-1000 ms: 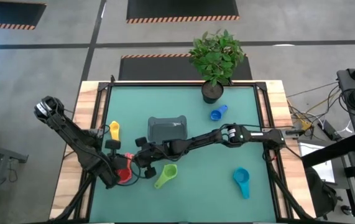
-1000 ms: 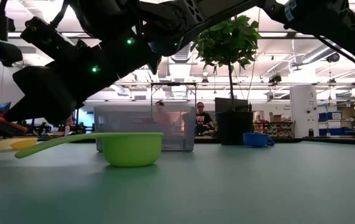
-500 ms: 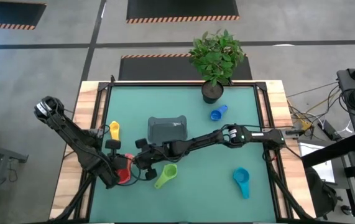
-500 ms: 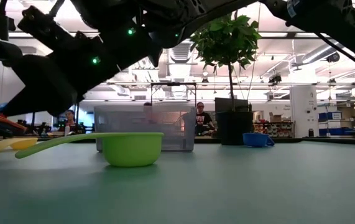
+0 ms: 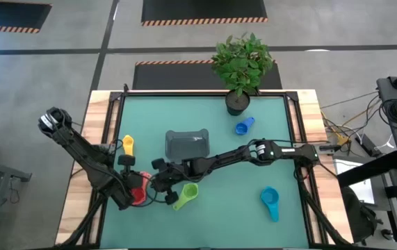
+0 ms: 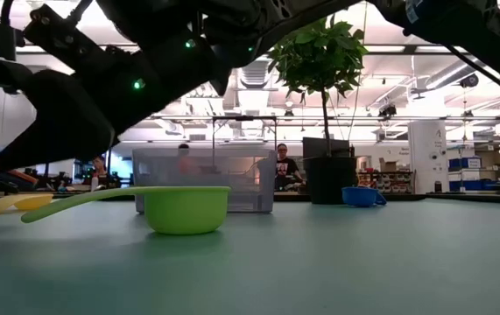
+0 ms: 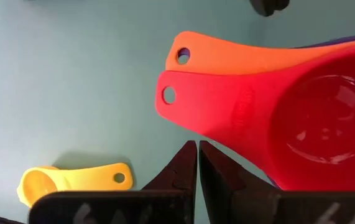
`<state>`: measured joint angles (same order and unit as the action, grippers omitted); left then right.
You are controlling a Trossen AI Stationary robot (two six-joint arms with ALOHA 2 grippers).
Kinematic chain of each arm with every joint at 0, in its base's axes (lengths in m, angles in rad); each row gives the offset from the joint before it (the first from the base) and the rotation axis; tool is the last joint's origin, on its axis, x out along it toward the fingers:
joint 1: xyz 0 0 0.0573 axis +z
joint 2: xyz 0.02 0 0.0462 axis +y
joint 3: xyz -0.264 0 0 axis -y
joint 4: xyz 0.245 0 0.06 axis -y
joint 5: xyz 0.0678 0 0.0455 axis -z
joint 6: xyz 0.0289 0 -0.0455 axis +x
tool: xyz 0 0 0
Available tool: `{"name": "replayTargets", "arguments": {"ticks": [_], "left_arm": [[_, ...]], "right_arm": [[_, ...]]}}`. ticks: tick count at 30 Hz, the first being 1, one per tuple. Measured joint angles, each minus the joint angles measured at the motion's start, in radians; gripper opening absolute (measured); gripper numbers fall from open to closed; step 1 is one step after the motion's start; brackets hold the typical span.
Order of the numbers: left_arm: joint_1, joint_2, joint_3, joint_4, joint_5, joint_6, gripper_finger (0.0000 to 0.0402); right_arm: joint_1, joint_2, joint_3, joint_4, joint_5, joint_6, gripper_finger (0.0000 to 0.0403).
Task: Nest measuring cups in basket
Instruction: Stack the red measuring cup on top of the orange measuring cup, then stack the light blue measuring cup on top of the red measuring cup
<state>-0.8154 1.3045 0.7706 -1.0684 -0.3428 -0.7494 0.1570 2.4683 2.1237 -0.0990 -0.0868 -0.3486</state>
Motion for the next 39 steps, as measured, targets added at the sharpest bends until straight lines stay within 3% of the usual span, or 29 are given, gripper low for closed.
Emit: {"name": "replayTargets", "arguments": {"ticks": [26,35,39], "left_arm": [[0.000,0.000,-0.001,0.075,-0.017,0.019,0.0000],[0.000,-0.040,0.033,0.046,-0.017,0.045,0.0000],[-0.001,-0.079,0.072,0.051,-0.074,0.109,0.0000]], "right_arm": [[-0.013,0.001,-0.065,0.131,0.045,0.008,0.0009],[0.003,-0.076,-0.065,-0.021,0.058,0.008,0.0009],[0.021,-0.120,-0.065,-0.128,0.063,0.007,0.0009]]}}
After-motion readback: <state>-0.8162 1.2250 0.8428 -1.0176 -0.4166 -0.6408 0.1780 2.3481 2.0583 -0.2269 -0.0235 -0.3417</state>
